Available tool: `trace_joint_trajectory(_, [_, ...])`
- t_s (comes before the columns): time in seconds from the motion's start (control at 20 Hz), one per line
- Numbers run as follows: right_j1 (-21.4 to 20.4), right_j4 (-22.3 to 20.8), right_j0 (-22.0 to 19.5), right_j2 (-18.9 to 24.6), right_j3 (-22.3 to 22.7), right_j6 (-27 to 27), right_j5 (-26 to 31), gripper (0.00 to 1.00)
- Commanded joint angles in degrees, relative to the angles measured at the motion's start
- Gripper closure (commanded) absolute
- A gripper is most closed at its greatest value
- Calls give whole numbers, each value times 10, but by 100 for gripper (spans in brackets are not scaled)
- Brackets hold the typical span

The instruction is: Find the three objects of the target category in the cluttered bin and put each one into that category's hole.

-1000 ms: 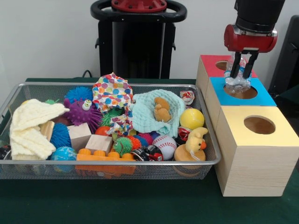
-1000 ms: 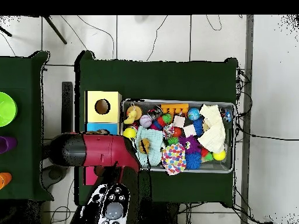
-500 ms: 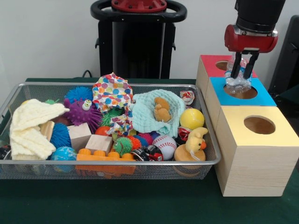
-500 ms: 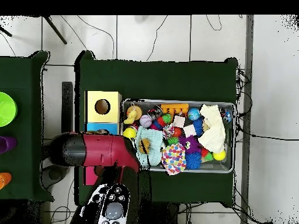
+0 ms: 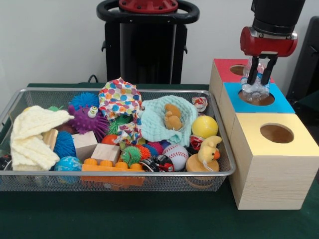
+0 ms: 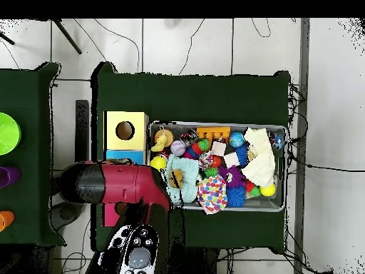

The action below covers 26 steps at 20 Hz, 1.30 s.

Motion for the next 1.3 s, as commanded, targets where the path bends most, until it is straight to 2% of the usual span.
trace_joint_trajectory(0.05, [18,22,-4,26,30,144,-48,100])
trace_joint_trajectory(1.3, [13,25,-8,28,42,139,-57,100])
